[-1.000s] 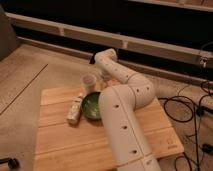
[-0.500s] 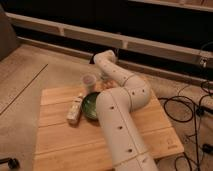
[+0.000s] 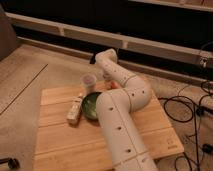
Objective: Drag the pepper across the table
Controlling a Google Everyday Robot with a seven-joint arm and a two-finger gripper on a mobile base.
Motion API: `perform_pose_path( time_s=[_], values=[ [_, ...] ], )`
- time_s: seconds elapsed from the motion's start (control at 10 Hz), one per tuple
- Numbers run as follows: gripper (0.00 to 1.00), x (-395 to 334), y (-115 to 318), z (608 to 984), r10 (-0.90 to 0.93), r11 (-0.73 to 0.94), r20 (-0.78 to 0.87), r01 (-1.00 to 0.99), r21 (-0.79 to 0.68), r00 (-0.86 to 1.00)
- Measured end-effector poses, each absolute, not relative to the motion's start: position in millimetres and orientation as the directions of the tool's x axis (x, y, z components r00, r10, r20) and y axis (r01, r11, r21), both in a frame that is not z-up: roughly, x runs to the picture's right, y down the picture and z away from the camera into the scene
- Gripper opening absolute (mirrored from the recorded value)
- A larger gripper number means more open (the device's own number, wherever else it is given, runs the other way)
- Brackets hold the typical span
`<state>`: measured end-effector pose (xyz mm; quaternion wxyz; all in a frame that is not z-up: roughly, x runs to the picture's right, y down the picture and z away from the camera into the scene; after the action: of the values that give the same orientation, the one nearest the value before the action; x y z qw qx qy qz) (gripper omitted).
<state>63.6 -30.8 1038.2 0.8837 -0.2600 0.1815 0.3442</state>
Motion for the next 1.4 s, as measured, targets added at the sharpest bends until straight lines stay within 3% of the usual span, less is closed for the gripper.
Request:
perform_pose_path(
  time_s=[0.8,1.4],
  values=[
    [0.03,201.4,-56.1,993.4,0.679,0.506,-0.591,-0.861,-0.053,0.436],
    [0.62,196.1,-57.4,994.6,0.679,0.51,-0.587,-0.859,-0.058,0.442]
  ],
)
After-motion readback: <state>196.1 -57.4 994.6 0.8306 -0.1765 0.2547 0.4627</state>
